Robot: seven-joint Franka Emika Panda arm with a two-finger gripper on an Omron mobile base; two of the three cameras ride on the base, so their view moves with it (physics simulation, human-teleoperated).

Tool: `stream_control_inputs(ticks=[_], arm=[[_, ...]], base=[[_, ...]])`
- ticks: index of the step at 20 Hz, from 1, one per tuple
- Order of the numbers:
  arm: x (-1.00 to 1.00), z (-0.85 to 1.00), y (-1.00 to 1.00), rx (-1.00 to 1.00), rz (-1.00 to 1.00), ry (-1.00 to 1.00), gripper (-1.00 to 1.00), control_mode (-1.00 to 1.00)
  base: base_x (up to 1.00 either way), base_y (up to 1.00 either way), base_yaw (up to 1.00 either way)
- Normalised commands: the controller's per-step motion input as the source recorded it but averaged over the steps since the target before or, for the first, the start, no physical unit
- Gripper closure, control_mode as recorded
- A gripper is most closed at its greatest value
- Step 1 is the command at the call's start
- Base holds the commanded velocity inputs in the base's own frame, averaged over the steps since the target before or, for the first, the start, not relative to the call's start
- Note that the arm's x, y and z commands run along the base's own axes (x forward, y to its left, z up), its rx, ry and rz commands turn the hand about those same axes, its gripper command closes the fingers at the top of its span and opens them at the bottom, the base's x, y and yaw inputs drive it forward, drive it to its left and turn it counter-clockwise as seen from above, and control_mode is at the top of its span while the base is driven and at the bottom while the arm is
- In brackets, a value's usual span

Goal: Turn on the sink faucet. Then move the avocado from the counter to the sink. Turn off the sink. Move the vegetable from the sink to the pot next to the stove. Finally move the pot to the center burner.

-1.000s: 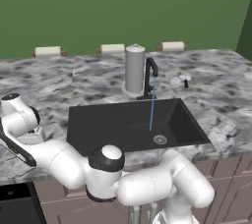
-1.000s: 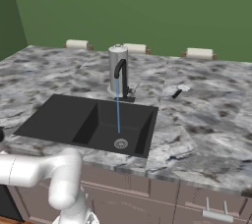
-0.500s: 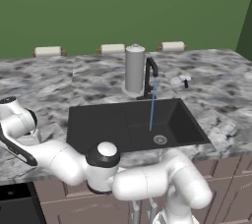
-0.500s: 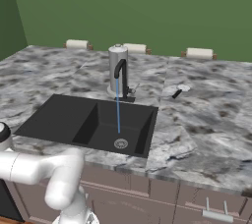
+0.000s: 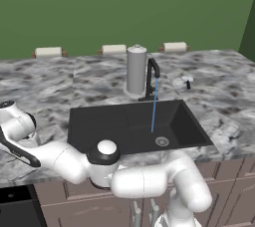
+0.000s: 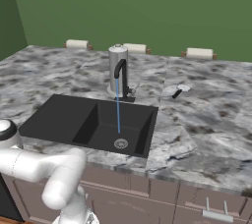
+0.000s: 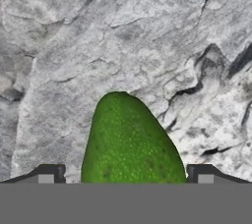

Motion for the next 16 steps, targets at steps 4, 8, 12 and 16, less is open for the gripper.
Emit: stream_control_inputs(ticks=[4,8,12,16], arm=[[0.02,-0.23,0.00,0.02,0.00,-0.01,1.00,-1.00],[-0.04,0.08,-0.26,0.02,0.00,-0.06,1.00,-1.00],[-0.05,0.57,-0.49,0.07,0.00,-0.01,1.00,-1.00],[-0.06,0.43,-0.78,0.15,-0.09,-0.02,1.00,-1.00]], base=[[0.00,0.00,0.00],[0.00,0.00,0.00],[0.00,0.00,0.00],[0.00,0.00,0.00]])
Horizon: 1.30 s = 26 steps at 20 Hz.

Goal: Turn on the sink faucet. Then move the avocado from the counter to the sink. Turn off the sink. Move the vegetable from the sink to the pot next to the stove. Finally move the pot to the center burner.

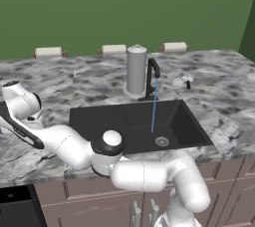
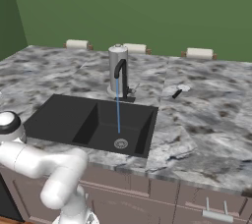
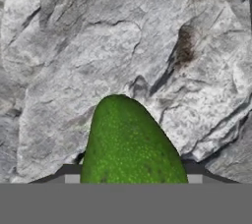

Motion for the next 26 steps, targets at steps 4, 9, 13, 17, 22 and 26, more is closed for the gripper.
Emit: stream_control_inputs(ticks=[4,9,13,17,22,26], arm=[[-0.16,0.25,-1.00,0.19,-0.18,-0.04,1.00,-1.00],[-0.26,0.27,-0.97,0.06,-0.12,-0.14,1.00,-1.00],[-0.45,0.15,-0.88,0.00,-0.10,-0.19,1.00,-1.00],[-0.64,0.12,-0.85,0.00,-0.06,-0.19,1.00,-1.00],[-0.51,0.19,-0.91,0.01,-0.02,-0.12,1.00,-1.00],[-0.25,0.14,-0.99,0.03,0.00,-0.09,1.00,-1.00]], base=[[0.00,0.00,0.00],[0.00,0.00,0.00],[0.00,0.00,0.00],[0.00,0.00,0.00],[0.00,0.00,0.00],[0.00,0.00,0.00]])
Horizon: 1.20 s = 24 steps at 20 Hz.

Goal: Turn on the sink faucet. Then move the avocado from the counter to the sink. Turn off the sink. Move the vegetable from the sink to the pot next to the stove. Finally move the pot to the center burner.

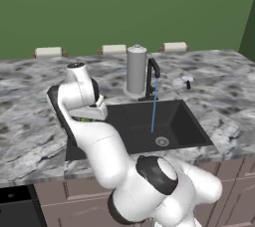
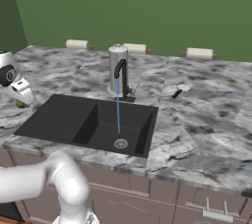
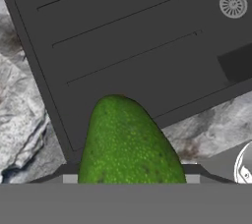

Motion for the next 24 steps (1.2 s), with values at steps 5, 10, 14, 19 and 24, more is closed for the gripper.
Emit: stream_control_inputs(ticks=[5,10,14,19,24], arm=[[-0.22,0.06,-0.99,0.05,0.00,-0.07,1.00,-1.00],[-0.15,0.05,-0.95,0.05,0.01,-0.03,1.00,-1.00],[-0.06,0.03,-0.89,0.06,0.01,0.00,1.00,-1.00],[0.00,0.00,-0.86,0.04,0.03,0.00,1.00,-1.00],[0.00,0.00,-0.83,0.05,0.02,0.00,1.00,-1.00]], base=[[0.00,0.00,0.00],[0.00,0.00,0.00],[0.00,0.00,0.00],[0.00,0.00,0.00],[0.00,0.00,0.00]])
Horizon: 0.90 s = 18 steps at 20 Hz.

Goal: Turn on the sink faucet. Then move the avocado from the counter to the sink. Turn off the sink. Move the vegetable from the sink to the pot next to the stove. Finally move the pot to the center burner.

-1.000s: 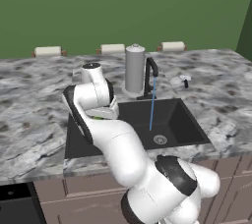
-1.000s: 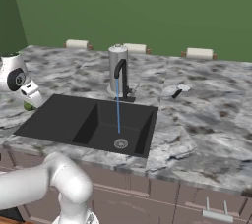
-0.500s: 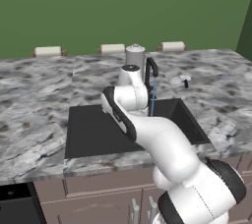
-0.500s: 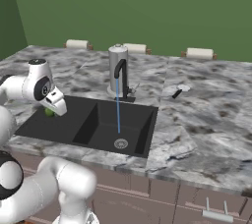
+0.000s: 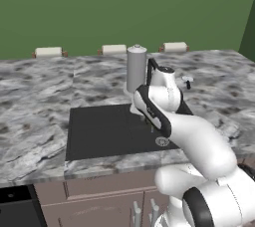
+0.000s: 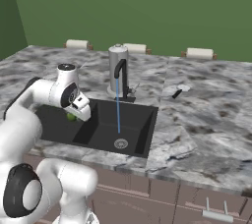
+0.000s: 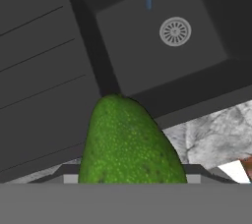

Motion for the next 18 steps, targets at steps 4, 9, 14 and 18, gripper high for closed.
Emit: stream_control_inputs(ticks=[4,9,14,18], arm=[[0.00,-0.02,-0.79,0.05,0.05,0.00,1.00,-1.00],[0.05,-0.09,-0.71,0.07,0.11,0.00,1.00,-1.00],[0.21,-0.10,-0.75,0.09,0.22,0.00,1.00,-1.00],[0.34,-0.11,-0.45,0.05,0.19,0.02,1.00,-1.00]], base=[[0.00,0.00,0.00],[0.00,0.00,0.00],[0.00,0.00,0.00],[0.00,0.00,0.00]])
